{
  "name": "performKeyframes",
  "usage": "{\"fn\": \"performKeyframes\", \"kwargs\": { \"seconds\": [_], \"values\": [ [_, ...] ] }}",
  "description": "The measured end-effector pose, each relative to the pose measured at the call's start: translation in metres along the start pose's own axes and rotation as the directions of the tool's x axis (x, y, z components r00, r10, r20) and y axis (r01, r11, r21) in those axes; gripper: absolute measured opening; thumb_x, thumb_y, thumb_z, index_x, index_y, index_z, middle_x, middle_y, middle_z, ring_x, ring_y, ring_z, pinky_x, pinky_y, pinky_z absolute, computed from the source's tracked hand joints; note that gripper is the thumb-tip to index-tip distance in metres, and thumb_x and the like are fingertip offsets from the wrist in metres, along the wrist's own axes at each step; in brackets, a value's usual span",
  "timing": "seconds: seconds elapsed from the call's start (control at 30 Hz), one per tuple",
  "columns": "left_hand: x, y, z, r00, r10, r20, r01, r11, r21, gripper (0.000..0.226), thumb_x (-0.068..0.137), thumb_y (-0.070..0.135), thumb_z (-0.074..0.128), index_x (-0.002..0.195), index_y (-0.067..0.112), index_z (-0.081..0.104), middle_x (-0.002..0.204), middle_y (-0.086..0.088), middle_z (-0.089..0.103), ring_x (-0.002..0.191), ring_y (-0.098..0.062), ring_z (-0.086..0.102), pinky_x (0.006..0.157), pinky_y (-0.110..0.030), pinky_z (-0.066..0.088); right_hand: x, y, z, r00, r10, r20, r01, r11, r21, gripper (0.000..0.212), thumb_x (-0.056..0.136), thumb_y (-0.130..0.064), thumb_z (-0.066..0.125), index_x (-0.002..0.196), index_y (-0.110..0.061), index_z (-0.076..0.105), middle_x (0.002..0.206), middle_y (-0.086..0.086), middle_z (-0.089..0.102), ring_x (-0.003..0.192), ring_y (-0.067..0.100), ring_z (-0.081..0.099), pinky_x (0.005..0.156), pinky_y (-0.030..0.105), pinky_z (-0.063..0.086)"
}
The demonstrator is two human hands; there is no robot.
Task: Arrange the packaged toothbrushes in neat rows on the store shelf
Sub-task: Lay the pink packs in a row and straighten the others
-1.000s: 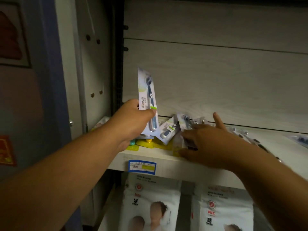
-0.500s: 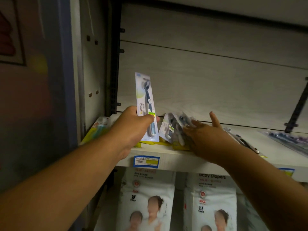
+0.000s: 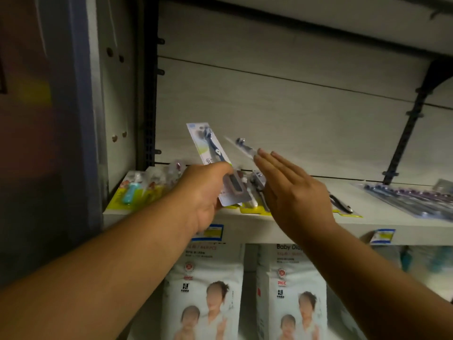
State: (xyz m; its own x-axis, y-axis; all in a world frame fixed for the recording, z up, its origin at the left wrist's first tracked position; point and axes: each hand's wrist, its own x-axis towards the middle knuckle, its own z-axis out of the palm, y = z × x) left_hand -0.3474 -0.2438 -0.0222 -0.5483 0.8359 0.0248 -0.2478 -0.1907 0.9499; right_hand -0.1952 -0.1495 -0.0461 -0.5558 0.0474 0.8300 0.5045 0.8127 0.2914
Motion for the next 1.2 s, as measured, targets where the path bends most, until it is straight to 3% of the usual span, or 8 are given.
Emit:
{"fn": "performKeyframes", "kwargs": {
  "seconds": [0.13, 0.27, 0.4, 0.6, 0.73, 0.97, 1.1, 1.2],
  "values": [
    [-0.001, -0.005, 0.024, 0.998, -0.027, 0.050, 0.032, 0.995, -0.093, 0.016, 0.094, 0.012, 0.061, 0.106, 0.006, 0.070, 0.104, -0.020, 0.075, 0.090, -0.030, 0.074, 0.088, -0.046, 0.059, -0.026, 0.006, -0.001, 0.996, -0.080, -0.035, 0.081, 0.996, 0.031, 0.044, 0.095, -0.013, 0.064, 0.138, -0.006, 0.060, 0.142, 0.013, 0.059, 0.131, 0.032, 0.058, 0.090, 0.048, 0.060],
    [0.006, -0.016, 0.054, 0.997, -0.007, 0.076, 0.016, 0.993, -0.117, 0.023, 0.093, 0.021, 0.069, 0.112, 0.010, 0.072, 0.099, -0.011, 0.078, 0.087, -0.026, 0.076, 0.067, -0.035, 0.060, -0.053, 0.026, 0.001, 0.993, -0.114, -0.019, 0.115, 0.991, 0.073, 0.044, 0.099, -0.020, 0.054, 0.140, -0.008, 0.057, 0.146, 0.012, 0.055, 0.138, 0.034, 0.051, 0.097, 0.050, 0.057],
    [0.013, -0.031, 0.101, 0.998, -0.022, 0.064, 0.027, 0.996, -0.088, 0.028, 0.089, 0.020, 0.074, 0.113, 0.007, 0.071, 0.098, -0.011, 0.078, 0.087, -0.027, 0.076, 0.060, -0.033, 0.059, -0.077, 0.069, -0.003, 0.992, -0.122, -0.028, 0.124, 0.987, 0.106, 0.045, 0.099, -0.018, 0.055, 0.144, -0.010, 0.054, 0.153, 0.009, 0.046, 0.144, 0.033, 0.043, 0.110, 0.045, 0.047],
    [0.026, -0.063, 0.209, 0.997, 0.034, 0.065, -0.031, 0.998, -0.050, 0.020, 0.091, 0.009, 0.069, 0.110, 0.001, 0.070, 0.077, -0.008, 0.076, 0.060, -0.017, 0.072, 0.045, -0.027, 0.055, -0.117, 0.163, -0.019, 0.999, 0.028, -0.038, -0.020, 0.982, 0.188, 0.049, 0.098, -0.012, 0.056, 0.146, -0.007, 0.052, 0.153, 0.013, 0.048, 0.144, 0.028, 0.045, 0.113, 0.038, 0.044],
    [0.042, -0.096, 0.288, 0.998, 0.059, 0.029, -0.060, 0.998, 0.028, 0.024, 0.088, 0.009, 0.072, 0.111, 0.005, 0.071, 0.089, -0.011, 0.078, 0.075, -0.026, 0.076, 0.055, -0.035, 0.059, -0.148, 0.238, -0.034, 0.956, 0.276, 0.100, -0.292, 0.921, 0.258, 0.076, 0.088, -0.008, 0.071, 0.156, -0.012, 0.036, 0.160, 0.013, 0.039, 0.141, 0.029, 0.045, 0.113, 0.033, 0.034],
    [0.069, -0.125, 0.378, 0.996, 0.094, 0.008, -0.094, 0.985, 0.146, 0.012, 0.092, 0.006, 0.066, 0.103, 0.007, 0.069, 0.084, -0.011, 0.078, 0.073, -0.026, 0.077, 0.069, -0.040, 0.063, -0.157, 0.344, -0.051, 0.900, 0.230, 0.370, -0.315, 0.930, 0.187, 0.063, 0.101, -0.008, 0.053, 0.157, -0.027, 0.034, 0.166, 0.000, 0.028, 0.139, 0.029, 0.048, 0.106, 0.041, 0.046],
    [0.090, -0.129, 0.384, 0.994, 0.113, 0.003, -0.109, 0.955, 0.274, 0.020, 0.096, 0.006, 0.056, 0.116, 0.009, 0.059, 0.101, -0.007, 0.077, 0.077, -0.025, 0.077, 0.068, -0.038, 0.063, -0.148, 0.379, -0.045, 0.814, 0.244, 0.527, -0.367, 0.920, 0.141, 0.057, 0.104, -0.008, 0.048, 0.154, -0.032, 0.038, 0.158, -0.007, 0.042, 0.134, 0.021, 0.051, 0.105, 0.034, 0.044],
    [0.097, -0.137, 0.382, 0.984, 0.181, -0.003, -0.164, 0.901, 0.403, 0.025, 0.088, 0.016, 0.065, 0.112, 0.018, 0.059, 0.109, -0.009, 0.072, 0.081, -0.029, 0.076, 0.076, -0.044, 0.062, -0.147, 0.379, -0.034, 0.781, 0.179, 0.599, -0.331, 0.931, 0.152, 0.054, 0.098, -0.007, 0.055, 0.145, -0.032, 0.048, 0.145, -0.007, 0.053, 0.122, 0.021, 0.057, 0.102, 0.036, 0.049]
  ]
}}
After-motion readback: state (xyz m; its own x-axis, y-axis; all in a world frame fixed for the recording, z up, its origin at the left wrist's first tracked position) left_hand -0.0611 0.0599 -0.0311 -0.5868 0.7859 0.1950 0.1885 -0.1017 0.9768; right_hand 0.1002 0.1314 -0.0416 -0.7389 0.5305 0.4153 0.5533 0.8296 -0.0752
